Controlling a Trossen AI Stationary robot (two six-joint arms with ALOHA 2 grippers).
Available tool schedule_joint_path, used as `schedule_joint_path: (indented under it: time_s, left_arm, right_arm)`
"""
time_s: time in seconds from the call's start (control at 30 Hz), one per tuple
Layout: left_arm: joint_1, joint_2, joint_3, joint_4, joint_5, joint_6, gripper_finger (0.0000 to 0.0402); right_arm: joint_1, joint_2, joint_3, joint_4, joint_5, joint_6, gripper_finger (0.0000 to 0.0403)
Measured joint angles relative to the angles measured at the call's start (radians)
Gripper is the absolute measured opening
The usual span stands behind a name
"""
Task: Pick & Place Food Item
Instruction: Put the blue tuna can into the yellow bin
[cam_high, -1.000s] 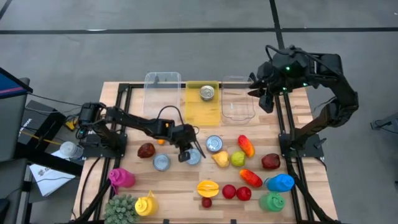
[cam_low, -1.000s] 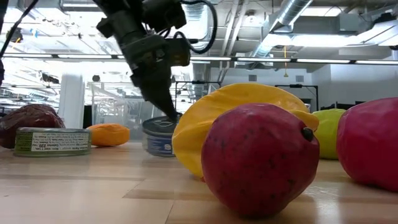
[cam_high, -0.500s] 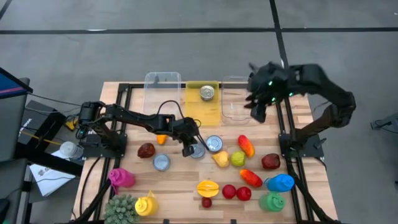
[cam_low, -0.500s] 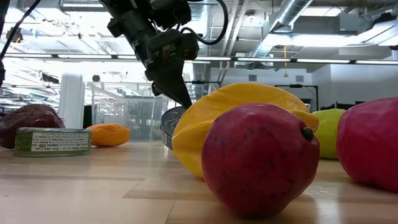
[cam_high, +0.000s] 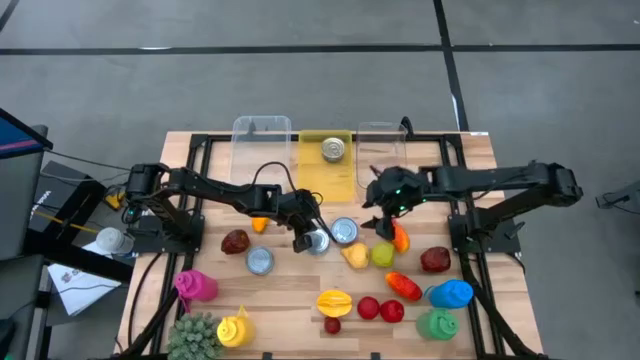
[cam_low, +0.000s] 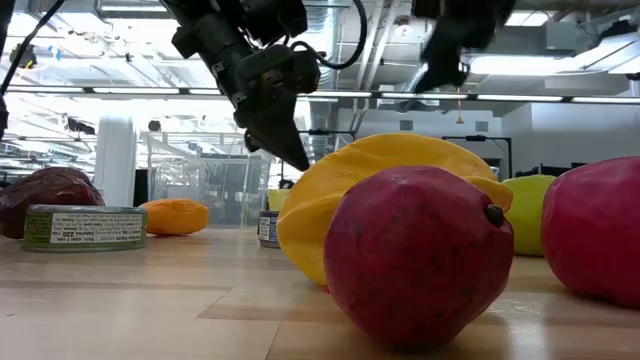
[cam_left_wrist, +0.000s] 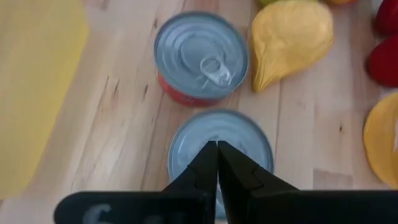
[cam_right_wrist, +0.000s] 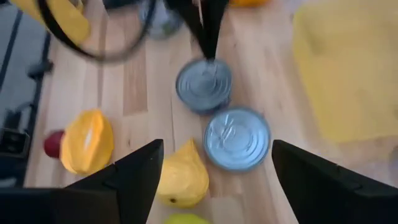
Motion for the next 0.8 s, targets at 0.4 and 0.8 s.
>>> schedule_joint_path:
  time_s: [0.4,0.8]
  left_arm:
    - [-0.092,-0.051,-0.037,-0.103,-0.281,-0.448,0.0019]
    - [-0.125,-0.050,-0.153,0.033,-0.302,-0.614,0.0057]
  right_arm:
    - [0.053,0.086,-0.051,0.038,0.000,0.001,0.0292]
    - [0.049,0.086,-0.049,0.076,0.002,0.001,0.0292]
